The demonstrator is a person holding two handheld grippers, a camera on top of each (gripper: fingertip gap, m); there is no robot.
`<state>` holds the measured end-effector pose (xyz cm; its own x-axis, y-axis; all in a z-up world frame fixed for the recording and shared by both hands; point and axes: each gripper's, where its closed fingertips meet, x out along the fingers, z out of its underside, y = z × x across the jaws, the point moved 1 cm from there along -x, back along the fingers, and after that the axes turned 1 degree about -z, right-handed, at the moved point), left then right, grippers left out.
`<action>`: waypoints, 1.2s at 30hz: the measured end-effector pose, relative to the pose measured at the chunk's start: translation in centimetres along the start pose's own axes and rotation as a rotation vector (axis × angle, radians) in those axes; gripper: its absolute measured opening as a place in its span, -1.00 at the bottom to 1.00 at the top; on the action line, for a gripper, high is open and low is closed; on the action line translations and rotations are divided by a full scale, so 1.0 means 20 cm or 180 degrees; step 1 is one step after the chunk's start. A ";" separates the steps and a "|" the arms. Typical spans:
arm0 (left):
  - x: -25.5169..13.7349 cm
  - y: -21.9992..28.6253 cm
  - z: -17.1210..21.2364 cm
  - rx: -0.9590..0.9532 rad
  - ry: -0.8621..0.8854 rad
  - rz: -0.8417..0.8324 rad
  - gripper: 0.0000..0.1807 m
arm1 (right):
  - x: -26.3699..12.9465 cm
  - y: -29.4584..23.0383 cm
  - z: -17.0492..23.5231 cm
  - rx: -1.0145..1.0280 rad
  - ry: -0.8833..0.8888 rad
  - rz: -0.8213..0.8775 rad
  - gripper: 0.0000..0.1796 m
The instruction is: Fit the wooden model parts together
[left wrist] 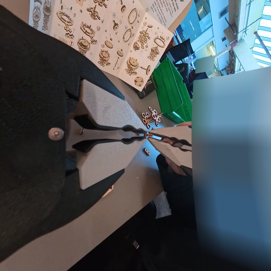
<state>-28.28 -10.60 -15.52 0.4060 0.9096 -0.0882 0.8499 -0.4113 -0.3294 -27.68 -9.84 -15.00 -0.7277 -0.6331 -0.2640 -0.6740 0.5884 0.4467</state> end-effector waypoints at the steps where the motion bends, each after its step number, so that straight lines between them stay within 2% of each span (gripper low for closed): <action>1: 0.00 0.00 0.00 0.0004 0.0001 0.0001 -1.00 | 0.00 0.00 0.00 0.0002 0.0000 -0.0005 -1.00; 26: 0.01 0.00 0.02 -0.0039 -0.0091 -0.0022 -0.99 | 0.01 0.00 0.02 0.0320 -0.0036 -0.0205 -1.00; 32: 0.02 -0.02 0.05 -0.0264 -0.0219 -0.0050 -0.78 | -0.01 0.02 0.07 0.0508 -0.0160 -0.0222 -1.00; 36: 0.01 0.03 0.10 -0.0417 -0.0483 0.0204 -0.76 | -0.05 -0.06 0.16 0.0572 -0.0437 -0.0601 -1.00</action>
<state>-28.42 -10.60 -17.63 0.4138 0.8757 -0.2489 0.8644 -0.4637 -0.1945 -26.61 -8.35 -17.98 -0.5893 -0.6732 -0.4466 -0.8020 0.5540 0.2231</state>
